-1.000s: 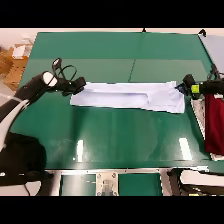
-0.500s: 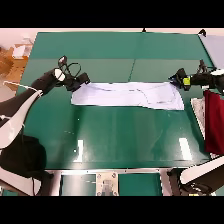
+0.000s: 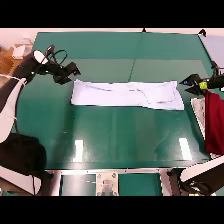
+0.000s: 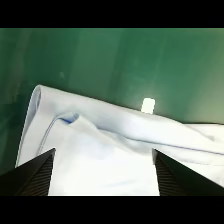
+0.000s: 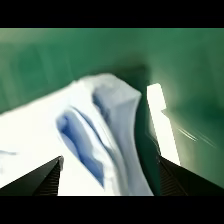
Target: Fold the shirts.
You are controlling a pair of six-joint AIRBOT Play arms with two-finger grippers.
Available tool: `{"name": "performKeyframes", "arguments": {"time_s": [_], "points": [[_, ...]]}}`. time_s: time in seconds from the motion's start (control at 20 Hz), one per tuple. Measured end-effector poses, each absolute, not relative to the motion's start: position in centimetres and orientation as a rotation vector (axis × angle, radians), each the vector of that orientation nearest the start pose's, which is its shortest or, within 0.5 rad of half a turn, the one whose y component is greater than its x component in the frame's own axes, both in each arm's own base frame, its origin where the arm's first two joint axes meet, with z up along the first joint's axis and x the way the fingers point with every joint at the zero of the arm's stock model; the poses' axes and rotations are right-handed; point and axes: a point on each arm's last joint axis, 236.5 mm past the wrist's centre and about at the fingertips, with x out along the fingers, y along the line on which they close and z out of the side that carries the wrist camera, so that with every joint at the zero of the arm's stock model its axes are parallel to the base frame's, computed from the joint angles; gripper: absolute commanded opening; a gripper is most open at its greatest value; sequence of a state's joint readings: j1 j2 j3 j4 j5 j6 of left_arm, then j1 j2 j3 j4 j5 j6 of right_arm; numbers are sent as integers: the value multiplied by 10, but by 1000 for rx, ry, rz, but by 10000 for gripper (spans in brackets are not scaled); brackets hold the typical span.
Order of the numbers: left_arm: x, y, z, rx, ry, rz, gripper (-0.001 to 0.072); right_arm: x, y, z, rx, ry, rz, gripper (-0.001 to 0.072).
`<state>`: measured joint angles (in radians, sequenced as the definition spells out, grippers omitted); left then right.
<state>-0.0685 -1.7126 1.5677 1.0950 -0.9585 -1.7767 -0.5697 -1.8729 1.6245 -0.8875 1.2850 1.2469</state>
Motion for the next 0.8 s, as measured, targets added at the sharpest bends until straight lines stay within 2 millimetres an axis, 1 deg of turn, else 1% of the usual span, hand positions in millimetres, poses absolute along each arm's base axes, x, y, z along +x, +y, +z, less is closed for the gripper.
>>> {"name": "performKeyframes", "arguments": {"time_s": [0.05, 0.2, 0.4, 0.45, 0.5, 0.55, 0.6, 0.65, 0.7, 0.75, 0.8], "points": [[524, -124, 4, -608, 1139, -150, 709, 471, -136, -57, 737, 1206, 138, 677], [519, -129, 11, -622, 1161, -184, 709, 457, -126, -79, 729, 1280, 218, 677], [517, -135, 16, -641, 1172, -221, 709, 451, -102, -89, 797, 1310, 363, 676], [516, -137, 17, -647, 1173, -229, 709, 450, -100, -93, 804, 1316, 376, 665], [516, -139, 18, -652, 1175, -236, 708, 450, -97, -97, 805, 1323, 392, 617], [515, -141, 19, -655, 1175, -247, 708, 452, -93, -99, 812, 1323, 405, 432], [515, -145, 21, -658, 1174, -262, 708, 454, -91, -104, 810, 1328, 409, 283], [514, -147, 22, -655, 1174, -273, 706, 457, -89, -106, 814, 1330, 413, 191], [513, -151, 22, -650, 1173, -287, 543, 461, -87, -106, 802, 1328, 411, 69], [512, -157, 23, -642, 1174, -304, 214, 465, -87, -106, 785, 1326, 405, 21], [510, -163, 24, -629, 1174, -324, 34, 471, -87, -103, 773, 1316, 406, 20]]}}
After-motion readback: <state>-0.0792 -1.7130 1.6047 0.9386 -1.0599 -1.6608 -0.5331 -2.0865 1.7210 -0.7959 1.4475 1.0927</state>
